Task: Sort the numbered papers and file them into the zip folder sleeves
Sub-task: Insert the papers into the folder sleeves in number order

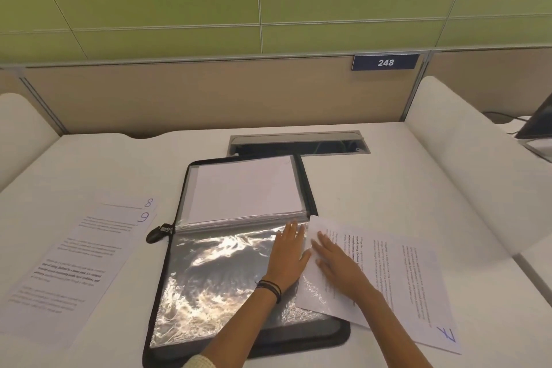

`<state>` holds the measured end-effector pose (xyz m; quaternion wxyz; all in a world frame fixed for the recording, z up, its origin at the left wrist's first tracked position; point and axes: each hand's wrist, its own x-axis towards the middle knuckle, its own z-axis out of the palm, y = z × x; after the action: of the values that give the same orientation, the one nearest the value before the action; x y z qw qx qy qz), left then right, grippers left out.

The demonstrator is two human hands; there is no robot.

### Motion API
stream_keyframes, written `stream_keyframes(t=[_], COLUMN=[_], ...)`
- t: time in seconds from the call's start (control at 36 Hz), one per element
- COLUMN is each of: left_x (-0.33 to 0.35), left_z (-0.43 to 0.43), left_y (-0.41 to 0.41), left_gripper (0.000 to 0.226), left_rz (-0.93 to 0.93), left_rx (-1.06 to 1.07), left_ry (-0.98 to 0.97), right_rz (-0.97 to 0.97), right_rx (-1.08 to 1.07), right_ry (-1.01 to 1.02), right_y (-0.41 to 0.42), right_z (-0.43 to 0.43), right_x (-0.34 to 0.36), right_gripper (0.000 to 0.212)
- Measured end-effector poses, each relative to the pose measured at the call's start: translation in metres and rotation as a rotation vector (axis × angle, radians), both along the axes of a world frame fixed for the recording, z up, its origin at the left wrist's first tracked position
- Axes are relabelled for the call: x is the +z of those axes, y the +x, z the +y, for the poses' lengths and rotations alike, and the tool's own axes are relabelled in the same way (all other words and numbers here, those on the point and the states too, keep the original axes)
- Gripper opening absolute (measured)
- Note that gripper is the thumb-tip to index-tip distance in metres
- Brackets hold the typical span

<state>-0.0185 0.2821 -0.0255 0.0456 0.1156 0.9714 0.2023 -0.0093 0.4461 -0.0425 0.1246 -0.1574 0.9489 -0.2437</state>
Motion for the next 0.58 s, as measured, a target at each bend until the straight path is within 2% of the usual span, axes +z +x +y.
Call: stream_keyframes(t=[0.06, 0.11, 0.14, 0.19, 0.25, 0.33, 0.39, 0.47, 0.56, 0.58], left_x=[-0.004, -0.007, -0.009, -0.013, -0.016, -0.013, -0.008, -0.002, -0.012, -0.012], left_z=[0.0, 0.002, 0.002, 0.002, 0.001, -0.001, 0.0, 0.001, 0.005, 0.007], left_y=[-0.002, -0.003, -0.003, -0.003, -0.003, -0.003, -0.003, 0.0, -0.005, -0.004], left_gripper=[0.1, 0.103, 0.102, 0.102, 0.106, 0.107, 0.094, 0.06, 0.042, 0.047], left_rz=[-0.012, -0.015, -0.019, -0.029, -0.008, -0.007, -0.034, -0.084, -0.005, 0.052], left_rx=[-0.019, -0.032, -0.037, -0.047, -0.053, -0.056, -0.075, -0.105, -0.043, -0.028], left_ry=[-0.002, -0.008, -0.018, -0.037, -0.026, -0.02, 0.0, -0.084, -0.244, -0.284], right_rz=[0.013, 0.036, 0.038, 0.076, 0.136, 0.07, 0.013, -0.054, -0.052, -0.041], right_rx=[0.002, -0.012, -0.019, -0.028, -0.012, -0.031, -0.023, -0.007, 0.005, 0.01], right_ry=[-0.019, -0.043, -0.064, -0.093, -0.058, 0.022, 0.081, 0.108, 0.117, 0.121], right_y=[0.0, -0.003, -0.007, -0.016, -0.027, -0.043, -0.053, -0.065, -0.07, -0.07], right_z=[0.0, 0.002, 0.004, 0.008, 0.008, 0.008, 0.01, 0.01, 0.009, 0.009], right_x=[0.005, 0.008, 0.009, 0.01, 0.011, 0.015, 0.016, 0.014, 0.015, 0.016], right_gripper=[0.096, 0.054, 0.042, 0.036, 0.04, 0.079, 0.094, 0.097, 0.096, 0.092])
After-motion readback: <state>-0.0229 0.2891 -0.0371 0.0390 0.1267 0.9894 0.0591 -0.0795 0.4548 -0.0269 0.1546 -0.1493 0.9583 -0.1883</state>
